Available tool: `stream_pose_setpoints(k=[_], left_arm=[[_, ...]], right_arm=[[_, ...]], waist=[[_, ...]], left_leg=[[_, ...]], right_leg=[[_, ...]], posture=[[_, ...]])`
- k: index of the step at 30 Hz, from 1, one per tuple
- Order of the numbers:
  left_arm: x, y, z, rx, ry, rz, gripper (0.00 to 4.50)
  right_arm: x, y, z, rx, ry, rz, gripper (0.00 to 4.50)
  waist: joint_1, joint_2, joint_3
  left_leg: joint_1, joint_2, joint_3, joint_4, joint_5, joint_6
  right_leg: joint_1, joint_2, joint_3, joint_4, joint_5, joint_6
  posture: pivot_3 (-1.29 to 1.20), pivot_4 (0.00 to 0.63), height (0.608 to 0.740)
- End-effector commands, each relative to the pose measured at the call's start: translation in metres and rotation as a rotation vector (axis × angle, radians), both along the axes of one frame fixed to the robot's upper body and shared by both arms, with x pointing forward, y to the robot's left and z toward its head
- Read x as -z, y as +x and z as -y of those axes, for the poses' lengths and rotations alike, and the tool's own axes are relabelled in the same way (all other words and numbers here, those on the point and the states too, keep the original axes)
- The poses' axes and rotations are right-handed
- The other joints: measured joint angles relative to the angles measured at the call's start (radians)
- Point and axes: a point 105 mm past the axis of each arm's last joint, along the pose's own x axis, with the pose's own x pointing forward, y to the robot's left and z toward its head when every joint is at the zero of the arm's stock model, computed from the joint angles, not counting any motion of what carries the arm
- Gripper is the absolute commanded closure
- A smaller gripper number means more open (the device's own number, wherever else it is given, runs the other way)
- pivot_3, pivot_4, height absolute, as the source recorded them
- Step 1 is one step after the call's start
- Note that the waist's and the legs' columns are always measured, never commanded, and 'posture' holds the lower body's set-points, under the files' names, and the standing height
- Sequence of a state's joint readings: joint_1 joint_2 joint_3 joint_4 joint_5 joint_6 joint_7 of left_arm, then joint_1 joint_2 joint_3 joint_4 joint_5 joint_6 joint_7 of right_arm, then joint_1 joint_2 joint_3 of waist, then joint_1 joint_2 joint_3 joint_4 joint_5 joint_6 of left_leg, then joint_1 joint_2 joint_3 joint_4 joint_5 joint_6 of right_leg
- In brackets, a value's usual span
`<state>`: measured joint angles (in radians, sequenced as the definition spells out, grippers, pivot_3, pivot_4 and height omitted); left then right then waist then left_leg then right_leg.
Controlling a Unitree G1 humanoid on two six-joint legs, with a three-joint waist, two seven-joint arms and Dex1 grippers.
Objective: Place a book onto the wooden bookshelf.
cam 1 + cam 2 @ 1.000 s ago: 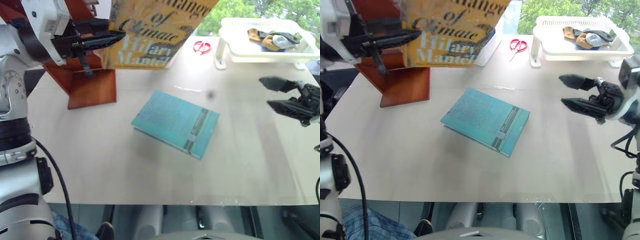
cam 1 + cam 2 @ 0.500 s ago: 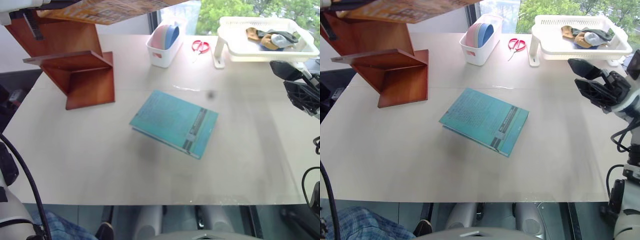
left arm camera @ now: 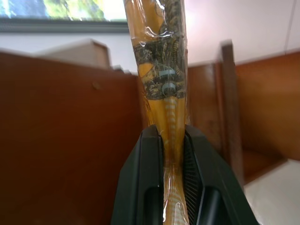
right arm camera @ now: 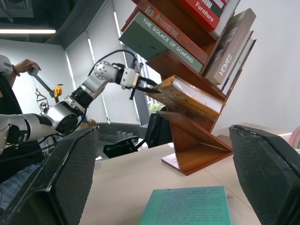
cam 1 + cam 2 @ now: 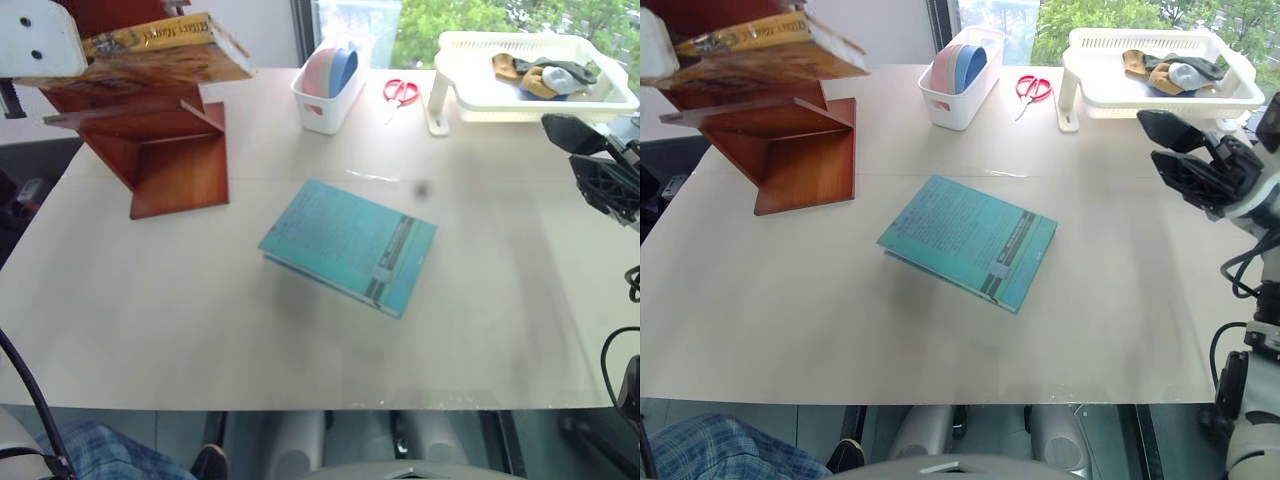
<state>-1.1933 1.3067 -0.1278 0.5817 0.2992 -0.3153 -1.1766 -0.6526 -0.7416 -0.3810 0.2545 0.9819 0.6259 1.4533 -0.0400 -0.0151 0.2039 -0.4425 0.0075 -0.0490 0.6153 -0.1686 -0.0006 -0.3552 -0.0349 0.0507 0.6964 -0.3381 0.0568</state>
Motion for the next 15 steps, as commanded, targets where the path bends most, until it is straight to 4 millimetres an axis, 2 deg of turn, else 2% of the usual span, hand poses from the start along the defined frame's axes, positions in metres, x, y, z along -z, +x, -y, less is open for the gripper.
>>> stream_pose_setpoints(k=[1,3,15], left_arm=[[-0.014,-0.009,-0.007,-0.032,0.006,0.043,4.41],[-0.012,-0.008,-0.009,-0.051,0.01,0.038,4.41],[-0.004,-0.005,-0.012,-0.098,0.0,-0.016,4.42]], right_arm=[[-0.015,-0.01,0.006,-0.004,0.016,0.07,0.0],[-0.016,-0.011,0.006,-0.005,0.017,0.072,0.0],[-0.014,-0.012,0.007,0.003,0.011,0.072,0.0]], waist=[[-0.001,0.0,0.0],[-0.002,0.0,0.0],[-0.006,0.0,0.0]], left_leg=[[-0.005,0.0,-0.001,0.002,0.0,0.0],[-0.011,0.0,-0.001,0.004,0.0,0.0],[-0.011,0.0,0.0,0.004,0.0,0.0]], right_leg=[[-0.006,0.0,-0.001,0.002,0.0,0.0],[-0.011,0.001,-0.001,0.003,0.0,0.0],[-0.011,0.001,0.0,0.004,0.0,0.0]], posture=[[0.0,0.15,0.74],[0.0,0.15,0.74],[0.0,0.15,0.74]])
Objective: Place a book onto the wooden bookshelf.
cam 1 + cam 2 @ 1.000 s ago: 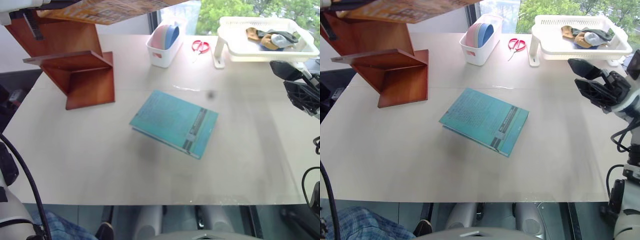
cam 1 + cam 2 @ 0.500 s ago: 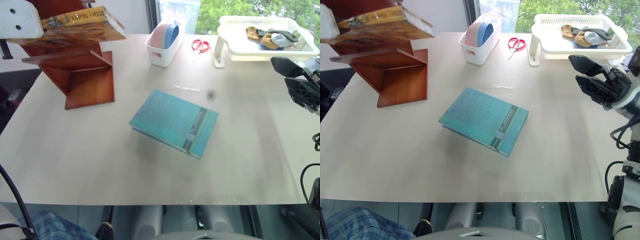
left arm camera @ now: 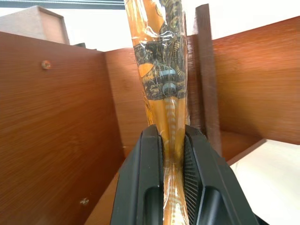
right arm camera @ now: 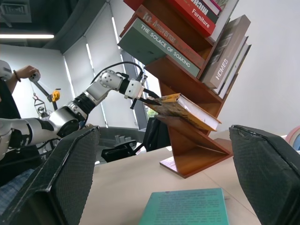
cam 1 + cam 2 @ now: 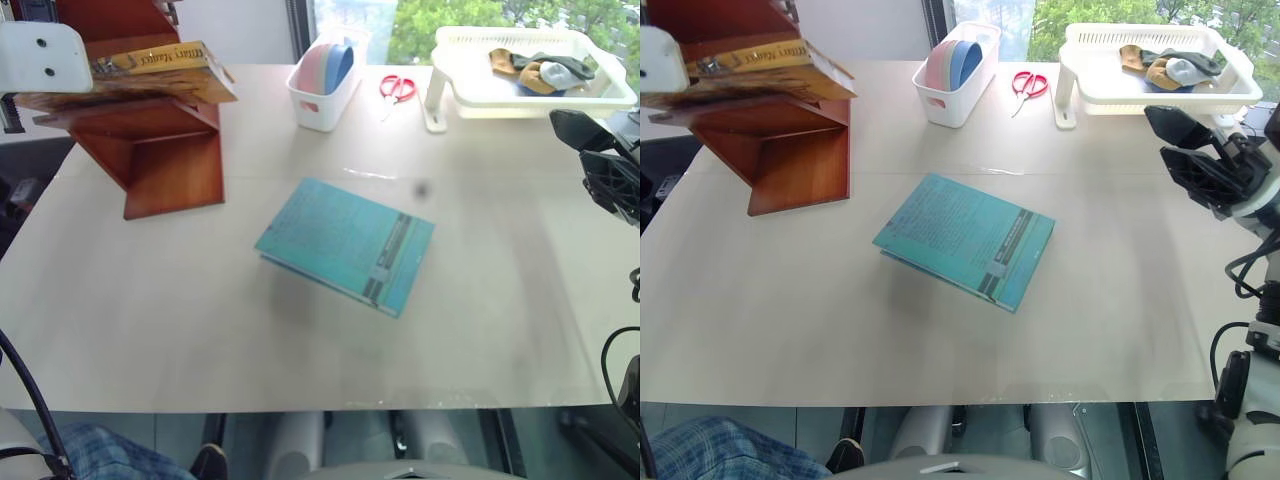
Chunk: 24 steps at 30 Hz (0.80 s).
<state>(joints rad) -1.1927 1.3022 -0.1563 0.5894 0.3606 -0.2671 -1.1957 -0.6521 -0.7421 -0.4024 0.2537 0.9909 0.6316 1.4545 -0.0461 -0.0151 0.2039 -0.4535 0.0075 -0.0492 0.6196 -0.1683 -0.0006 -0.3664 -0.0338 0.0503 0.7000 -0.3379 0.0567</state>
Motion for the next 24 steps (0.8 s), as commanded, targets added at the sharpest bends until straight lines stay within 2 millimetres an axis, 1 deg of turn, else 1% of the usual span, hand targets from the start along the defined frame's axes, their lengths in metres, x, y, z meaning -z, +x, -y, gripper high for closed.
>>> stream_pose_setpoints(k=[1,4,10,12,15,17,20,24], left_arm=[[-0.013,-0.01,-0.004,-0.027,-0.008,0.042,4.42],[-0.007,-0.015,-0.009,-0.055,-0.015,0.01,4.42],[-0.006,-0.024,-0.017,-0.097,-0.024,0.014,4.42],[-0.008,-0.025,-0.018,-0.105,-0.031,0.039,4.42],[0.003,-0.028,-0.018,-0.126,-0.098,-0.037,4.42],[0.002,-0.026,-0.018,-0.125,-0.09,-0.008,4.42],[0.002,-0.028,-0.02,-0.144,-0.107,-0.01,4.42],[0.008,-0.032,-0.024,-0.169,-0.143,-0.049,4.42]], right_arm=[[-0.011,-0.01,0.004,0.002,-0.007,0.061,0.0],[-0.011,-0.01,0.004,0.005,0.001,0.064,0.0],[-0.011,-0.009,0.004,0.008,0.0,0.062,0.0],[-0.011,-0.007,0.004,0.008,0.0,0.061,0.0],[-0.011,-0.005,0.003,0.008,-0.001,0.065,0.0],[-0.012,-0.005,0.002,0.008,-0.002,0.069,0.0],[-0.011,-0.005,0.002,0.006,-0.003,0.069,0.0],[-0.011,-0.006,0.002,0.008,-0.003,0.069,0.0]], waist=[[0.0,0.0,0.0],[-0.001,0.0,0.0],[-0.02,0.0,0.0],[-0.026,0.0,0.0],[-0.026,0.0,0.0],[-0.028,0.0,0.0],[-0.028,0.0,0.0],[-0.03,0.0,0.0]], left_leg=[[0.0,0.0,0.0,0.0,0.0,0.0],[0.0,0.0,0.0,0.0,0.0,0.0],[0.0,0.001,0.0,0.0,0.0,0.0],[0.001,0.001,0.0,0.0,0.0,0.0],[0.002,0.001,0.0,0.0,0.0,0.0],[0.002,0.001,0.001,0.0,0.0,0.0],[0.002,0.001,0.003,0.001,0.0,0.0],[0.002,0.001,0.008,0.001,0.0,0.0]], right_leg=[[0.0,0.0,0.0,0.0,0.0,0.0],[0.0,0.0,0.0,0.0,0.0,0.0],[0.0,0.0,0.002,0.0,0.0,0.0],[0.0,0.0,0.003,0.001,0.0,0.0],[-0.002,0.0,0.004,0.003,0.0,0.0],[-0.003,0.0,0.006,0.005,0.0,0.0],[-0.006,0.0,0.009,0.008,0.0,0.0],[-0.008,0.001,0.015,0.011,0.0,0.0]], posture=[[0.0,0.15,0.74],[0.0,0.15,0.74],[0.0,0.15,0.74],[0.0,0.15,0.74],[0.0,0.15,0.74],[0.0,0.15,0.74],[0.0,0.15,0.74],[0.0,0.15,0.74]])
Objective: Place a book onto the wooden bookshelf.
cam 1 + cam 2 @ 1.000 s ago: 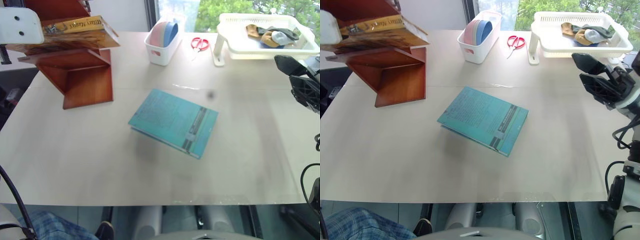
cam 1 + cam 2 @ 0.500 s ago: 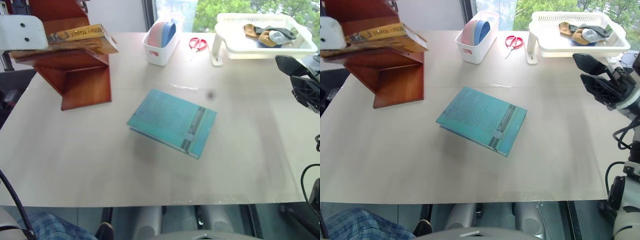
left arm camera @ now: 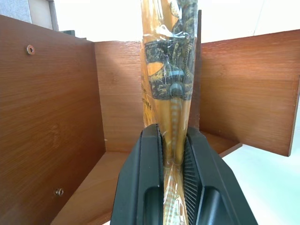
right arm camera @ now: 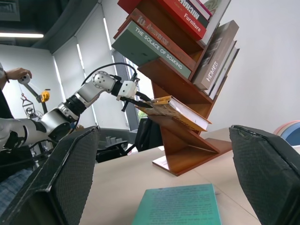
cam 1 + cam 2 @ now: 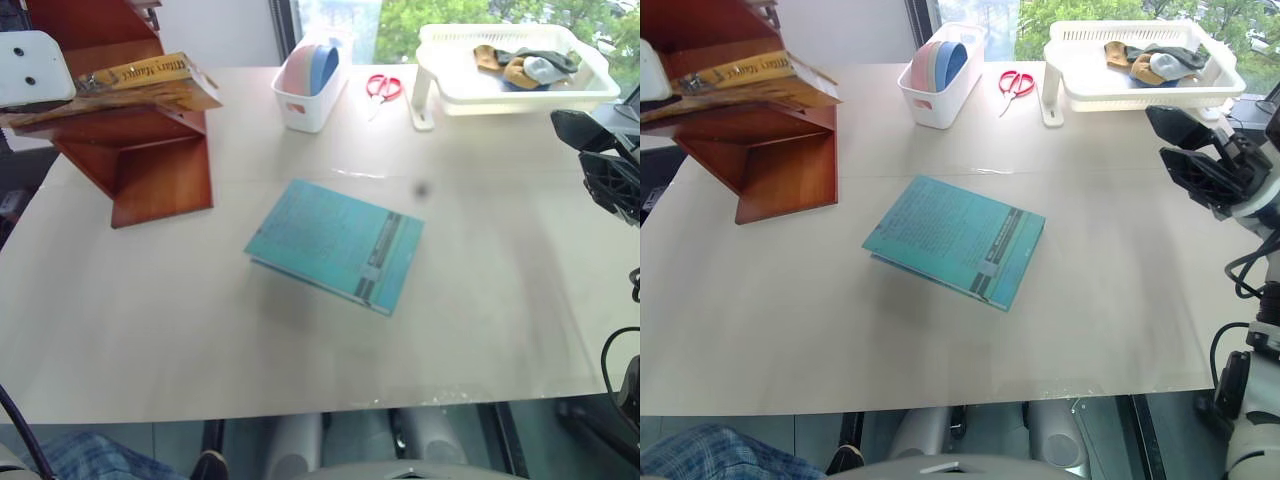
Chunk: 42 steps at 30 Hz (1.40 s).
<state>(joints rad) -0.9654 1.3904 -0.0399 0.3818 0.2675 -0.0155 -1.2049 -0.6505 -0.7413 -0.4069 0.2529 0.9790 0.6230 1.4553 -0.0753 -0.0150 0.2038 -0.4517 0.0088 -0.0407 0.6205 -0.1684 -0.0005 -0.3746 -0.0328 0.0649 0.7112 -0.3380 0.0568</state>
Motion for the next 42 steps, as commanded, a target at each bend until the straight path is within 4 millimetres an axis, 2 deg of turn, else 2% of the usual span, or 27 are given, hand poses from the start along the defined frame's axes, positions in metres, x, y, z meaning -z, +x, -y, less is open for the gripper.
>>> stream_pose_setpoints(k=[1,3,5,10,12,24,30,33,36,37,38,40,41,42], left_arm=[[0.0,-0.014,-0.012,-0.061,-0.062,-0.048,4.42],[0.003,-0.016,-0.013,-0.073,-0.084,-0.066,4.42],[0.004,-0.018,-0.016,-0.09,-0.085,-0.074,3.4],[0.001,-0.017,-0.015,-0.072,-0.086,-0.043,1.24],[-0.004,-0.014,-0.016,-0.063,-0.074,-0.008,0.65],[-0.016,-0.015,-0.038,-0.121,-0.018,0.059,0.65],[-0.031,-0.026,-0.028,-0.08,-0.041,0.095,0.65],[-0.05,-0.036,-0.011,-0.018,-0.107,0.178,0.65],[-0.054,-0.045,-0.001,0.0,-0.188,0.177,0.65],[-0.051,-0.046,0.012,0.062,-0.254,0.156,0.65],[-0.044,-0.046,0.033,0.153,-0.334,0.107,0.65],[-0.022,-0.049,0.087,0.372,-0.565,-0.028,0.65],[-0.015,-0.052,0.099,0.413,-0.626,-0.073,0.65],[0.001,-0.052,0.105,0.415,-0.678,-0.122,0.65]], right_arm=[[-0.012,-0.007,0.001,-0.004,0.002,0.062,0.0],[-0.011,-0.007,0.0,-0.004,0.002,0.06,0.0],[-0.011,-0.007,0.0,-0.004,0.001,0.059,0.0],[-0.01,-0.007,0.0,-0.002,0.004,0.059,0.0],[-0.01,-0.007,0.0,0.0,0.004,0.059,0.0],[-0.01,-0.005,-0.002,0.001,0.007,0.063,0.0],[-0.011,-0.004,-0.001,0.001,0.003,0.062,0.0],[-0.011,-0.003,-0.001,0.002,-0.003,0.057,0.0],[-0.011,-0.003,0.0,0.0,-0.009,0.048,0.0],[-0.011,-0.003,0.001,-0.001,-0.011,0.047,0.0],[-0.011,-0.002,0.001,0.0,-0.015,0.044,0.0],[-0.011,-0.001,0.002,0.001,-0.022,0.039,0.0],[-0.011,-0.001,0.002,0.001,-0.024,0.038,0.0],[-0.009,0.0,0.003,0.007,-0.028,0.034,0.0]], waist=[[-0.003,0.0,0.0],[-0.011,0.0,0.0],[-0.02,0.0,0.0],[-0.017,0.0,0.0],[-0.011,0.0,0.0],[0.013,0.0,0.0],[0.013,0.0,0.0],[0.012,0.0,0.0],[0.01,0.0,0.0],[0.009,0.0,0.0],[0.009,0.0,0.0],[0.016,0.0,0.0],[0.019,0.0,0.0],[0.02,-0.001,0.0]], left_leg=[[0.0,0.0,0.001,0.0,0.0,0.0],[0.0,0.001,0.003,0.0,0.0,0.0],[0.0,0.001,0.004,0.0,0.0,0.0],[0.0,0.003,0.006,0.001,0.0,0.0],[0.0,0.003,0.006,0.003,0.0,0.0],[-0.002,0.003,0.006,0.01,0.0,0.0],[-0.002,0.003,0.005,0.01,0.0,0.0],[-0.002,0.003,0.005,0.01,0.0,0.0],[-0.002,0.003,0.006,0.01,0.0,0.0],[-0.002,0.003,0.006,0.01,0.0,0.0],[-0.002,0.003,0.006,0.01,0.0,0.0],[-0.002,0.004,0.005,0.01,0.0,0.0],[-0.001,0.004,0.005,0.012,0.0,0.0],[-0.001,0.004,0.005,0.013,0.0,0.0]], right_leg=[[-0.001,0.0,0.001,0.0,0.0,0.0],[-0.002,0.0,0.003,0.001,0.0,0.0],[-0.002,0.0,0.004,0.001,0.0,0.0],[-0.002,0.002,0.002,0.003,0.0,0.0],[-0.002,0.002,0.002,0.004,0.0,0.0],[-0.002,0.002,0.001,0.008,0.0,0.0],[-0.002,0.002,0.001,0.008,0.0,0.0],[-0.002,0.002,0.001,0.008,0.0,0.0],[-0.002,0.002,0.001,0.008,0.0,0.0],[-0.002,0.002,0.001,0.008,0.0,0.0],[-0.002,0.002,0.001,0.008,0.0,0.0],[-0.002,0.002,0.001,0.009,0.0,0.0],[-0.001,0.001,0.0,0.01,0.0,0.0],[0.0,0.001,0.0,0.011,0.0,0.0]], posture=[[0.0,0.15,0.74],[0.0,0.15,0.74],[0.0,0.15,0.74],[0.0,0.15,0.74],[0.0,0.15,0.74],[0.0,0.15,0.74],[0.0,0.15,0.74],[0.0,0.15,0.74],[0.0,0.15,0.74],[0.0,0.15,0.74],[0.0,0.15,0.74],[0.0,0.15,0.74],[0.0,0.15,0.74],[0.0,0.15,0.74]])
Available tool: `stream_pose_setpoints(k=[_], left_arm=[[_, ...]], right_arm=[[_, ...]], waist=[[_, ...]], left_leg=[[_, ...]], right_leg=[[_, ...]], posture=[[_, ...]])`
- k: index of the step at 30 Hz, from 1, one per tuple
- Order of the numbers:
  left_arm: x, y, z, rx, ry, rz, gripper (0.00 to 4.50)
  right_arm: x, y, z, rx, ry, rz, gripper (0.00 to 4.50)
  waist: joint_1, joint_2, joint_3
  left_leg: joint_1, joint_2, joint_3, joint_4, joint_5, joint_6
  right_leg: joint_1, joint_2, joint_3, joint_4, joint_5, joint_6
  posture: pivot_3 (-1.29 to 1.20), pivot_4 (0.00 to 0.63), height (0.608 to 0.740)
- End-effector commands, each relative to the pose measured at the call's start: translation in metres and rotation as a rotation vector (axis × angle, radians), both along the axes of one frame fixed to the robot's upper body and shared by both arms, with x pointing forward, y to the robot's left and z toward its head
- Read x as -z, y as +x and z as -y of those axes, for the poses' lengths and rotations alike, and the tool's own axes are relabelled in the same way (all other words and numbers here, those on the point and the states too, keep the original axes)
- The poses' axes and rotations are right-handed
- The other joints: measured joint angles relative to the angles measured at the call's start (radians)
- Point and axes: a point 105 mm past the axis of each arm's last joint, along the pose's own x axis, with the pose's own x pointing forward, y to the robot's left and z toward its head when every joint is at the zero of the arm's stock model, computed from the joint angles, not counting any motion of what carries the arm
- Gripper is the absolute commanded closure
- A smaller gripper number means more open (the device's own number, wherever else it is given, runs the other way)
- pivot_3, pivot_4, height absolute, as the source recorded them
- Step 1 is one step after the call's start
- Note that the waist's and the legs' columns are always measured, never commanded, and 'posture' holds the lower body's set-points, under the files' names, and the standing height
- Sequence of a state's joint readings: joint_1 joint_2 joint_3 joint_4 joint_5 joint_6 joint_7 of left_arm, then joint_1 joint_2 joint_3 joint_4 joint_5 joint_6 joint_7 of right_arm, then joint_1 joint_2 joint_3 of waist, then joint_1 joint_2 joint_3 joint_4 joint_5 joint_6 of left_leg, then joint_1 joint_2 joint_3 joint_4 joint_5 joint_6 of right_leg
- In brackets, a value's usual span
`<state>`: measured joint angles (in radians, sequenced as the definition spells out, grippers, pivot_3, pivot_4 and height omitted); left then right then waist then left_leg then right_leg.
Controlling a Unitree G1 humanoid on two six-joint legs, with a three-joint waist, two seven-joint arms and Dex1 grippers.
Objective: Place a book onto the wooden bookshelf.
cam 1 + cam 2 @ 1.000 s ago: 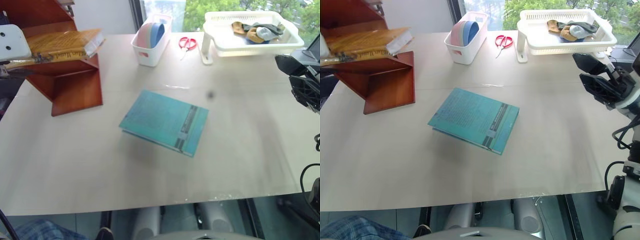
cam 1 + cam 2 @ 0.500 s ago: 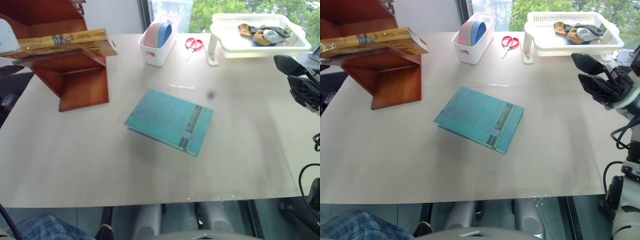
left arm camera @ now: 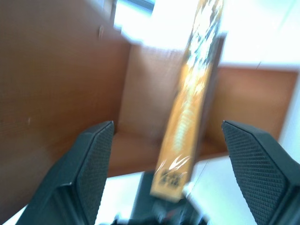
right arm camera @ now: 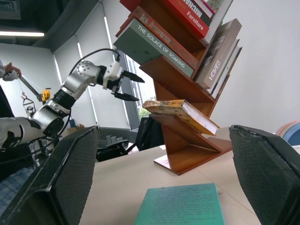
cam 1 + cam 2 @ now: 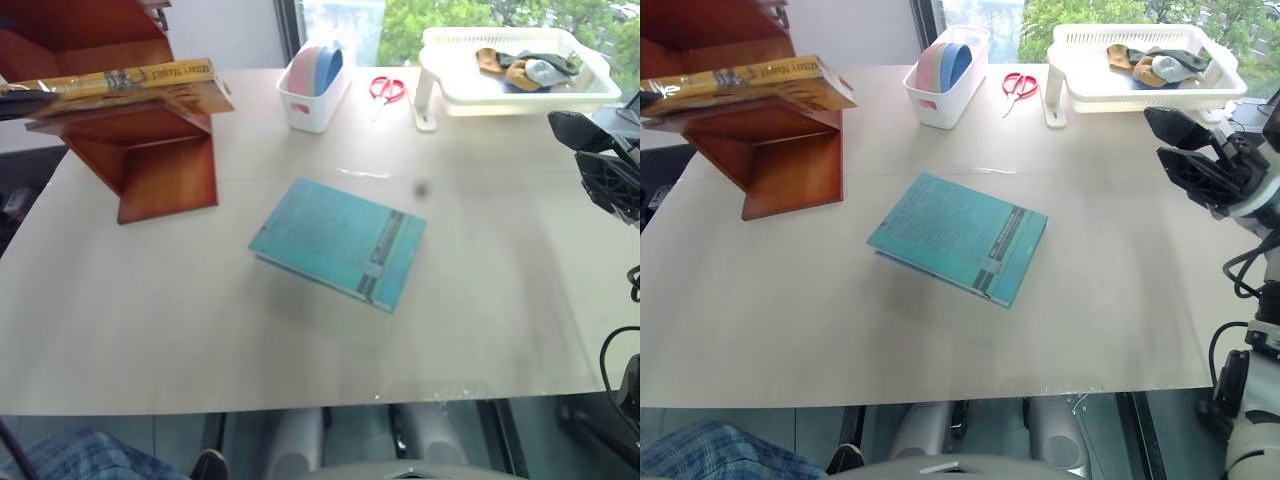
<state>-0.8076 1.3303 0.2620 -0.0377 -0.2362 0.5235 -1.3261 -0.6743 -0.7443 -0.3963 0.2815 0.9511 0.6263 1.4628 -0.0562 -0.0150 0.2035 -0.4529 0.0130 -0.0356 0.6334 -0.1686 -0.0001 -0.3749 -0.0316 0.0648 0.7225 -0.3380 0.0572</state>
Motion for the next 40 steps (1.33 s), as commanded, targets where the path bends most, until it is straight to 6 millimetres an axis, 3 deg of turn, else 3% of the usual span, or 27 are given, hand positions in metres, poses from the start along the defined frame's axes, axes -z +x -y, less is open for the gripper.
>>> stream_pose_setpoints(k=[1,3,7,11,18,22,27,34,40], left_arm=[[0.035,-0.012,0.024,0.071,-0.166,-0.155,0.65],[0.075,-0.013,0.022,0.033,-0.246,-0.261,0.65],[0.122,-0.023,0.03,0.046,-0.484,-0.356,0.65],[0.172,-0.036,0.032,-0.032,-0.559,-0.446,0.65],[0.205,-0.045,0.026,-0.114,-0.723,-0.416,0.65],[0.217,-0.051,0.026,-0.151,-0.744,-0.401,0.65],[0.234,-0.05,0.032,-0.175,-0.754,-0.367,0.65],[0.257,-0.035,0.03,-0.262,-0.768,-0.244,0.65],[0.261,-0.034,0.041,-0.214,-0.826,-0.185,0.65]], right_arm=[[-0.007,-0.004,0.005,0.013,-0.016,0.037,0.0],[0.0,-0.004,0.009,0.031,-0.024,0.007,0.0],[0.019,-0.005,0.018,0.077,-0.092,-0.054,0.0],[0.047,-0.003,0.029,0.167,-0.219,-0.096,0.0],[0.104,0.002,0.048,0.315,-0.455,-0.135,0.0],[0.118,0.002,0.055,0.359,-0.482,-0.141,0.0],[0.139,0.002,0.04,0.386,-0.452,-0.129,0.0],[0.164,0.001,0.021,0.446,-0.412,-0.111,0.0],[0.187,0.003,0.016,0.529,-0.43,-0.099,0.0]], waist=[[-0.006,0.001,0.0],[-0.012,0.002,-0.001],[-0.011,-0.001,0.0],[-0.007,-0.002,-0.001],[0.008,-0.002,-0.001],[0.013,-0.002,-0.001],[0.013,-0.002,-0.002],[0.015,-0.002,-0.002],[0.015,-0.003,-0.003]], left_leg=[[-0.001,0.0,0.0,0.002,0.0,0.0],[0.003,0.0,0.0,0.001,0.0,0.0],[0.002,0.005,0.0,0.002,0.0,0.0],[0.004,0.004,0.0,0.003,0.0,0.0],[0.01,0.004,0.0,0.003,-0.001,0.001],[0.012,0.004,0.0,0.002,-0.001,0.001],[0.03,0.005,0.001,-0.004,-0.001,0.0],[0.03,0.004,0.0,-0.005,-0.002,0.001],[0.031,0.004,0.0,-0.006,-0.002,0.001]], right_leg=[[-0.001,0.001,0.0,0.002,0.0,0.0],[0.0,0.0,0.005,0.004,0.0,0.0],[-0.002,0.004,0.005,0.005,0.0,0.0],[0.001,0.002,0.006,0.003,0.0,0.0],[0.007,0.001,0.004,0.003,0.0,0.0],[0.01,0.001,0.004,0.001,0.0,0.0],[0.032,0.001,0.001,-0.013,0.0,-0.001],[0.032,0.0,0.003,-0.014,0.0,0.0],[0.032,0.0,0.003,-0.015,0.0,0.0]], posture=[[0.0,0.15,0.74],[0.0,0.15,0.74],[0.0,0.15,0.74],[0.0,0.15,0.74],[0.0,0.15,0.74],[0.0,0.15,0.74],[0.0,0.15,0.74],[0.0,0.15,0.74],[0.0,0.15,0.74]])
